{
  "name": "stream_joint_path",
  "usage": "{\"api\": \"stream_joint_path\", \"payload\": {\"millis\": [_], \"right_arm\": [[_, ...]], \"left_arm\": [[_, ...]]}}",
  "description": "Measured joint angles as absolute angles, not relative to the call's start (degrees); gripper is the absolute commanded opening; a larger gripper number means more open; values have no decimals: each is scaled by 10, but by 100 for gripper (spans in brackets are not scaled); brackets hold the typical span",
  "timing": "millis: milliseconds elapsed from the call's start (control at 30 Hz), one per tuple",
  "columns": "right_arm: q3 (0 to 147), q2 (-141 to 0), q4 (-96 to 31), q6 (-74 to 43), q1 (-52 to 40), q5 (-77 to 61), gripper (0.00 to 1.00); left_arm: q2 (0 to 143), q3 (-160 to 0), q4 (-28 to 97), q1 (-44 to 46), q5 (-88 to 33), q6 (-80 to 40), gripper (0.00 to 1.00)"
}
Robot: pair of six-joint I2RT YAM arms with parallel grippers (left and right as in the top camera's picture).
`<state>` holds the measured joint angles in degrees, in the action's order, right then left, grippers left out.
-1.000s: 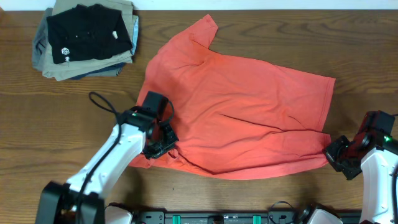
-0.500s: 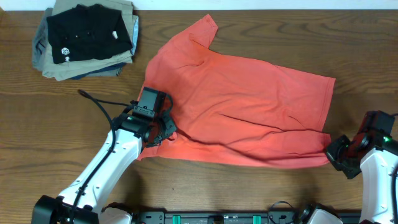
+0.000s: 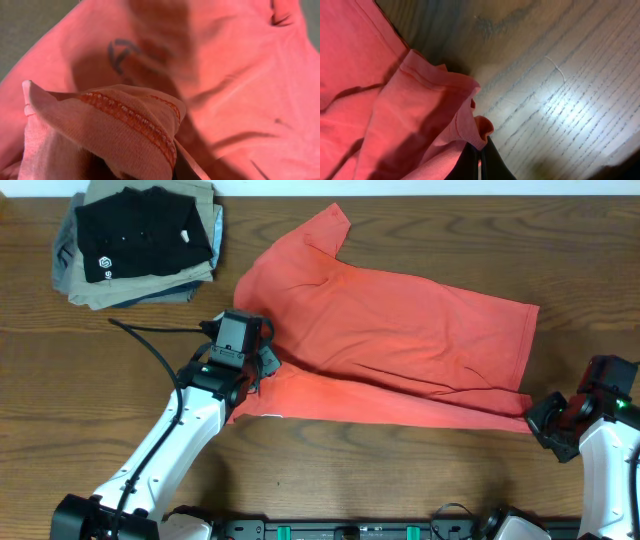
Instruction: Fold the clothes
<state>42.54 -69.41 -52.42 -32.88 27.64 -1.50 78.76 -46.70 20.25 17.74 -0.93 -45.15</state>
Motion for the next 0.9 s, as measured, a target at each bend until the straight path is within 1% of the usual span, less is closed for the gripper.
{"api": "stream_joint_path", "payload": {"millis": [367,567,800,833,867,900], "right_arm": [[425,-694,-452,-349,276,-20,1],[425,-695,-443,-357,275,-28,1],[425,-710,-401,-367,244,-28,1],[425,-712,-394,-367,242,-28,1],[425,-716,-386,-368,238,-28,1],[425,-718,-379,-369,236,-28,2]], "left_arm": [[819,-467,126,177,5,-451,6],[847,-467,83,177,20,-451,6],[865,-467,24,177,29,-451,7],[865,-467,20,177,31,-451,8],[865,-467,15,177,34,-451,16],[865,-467,13,177,35,-450,26]]}}
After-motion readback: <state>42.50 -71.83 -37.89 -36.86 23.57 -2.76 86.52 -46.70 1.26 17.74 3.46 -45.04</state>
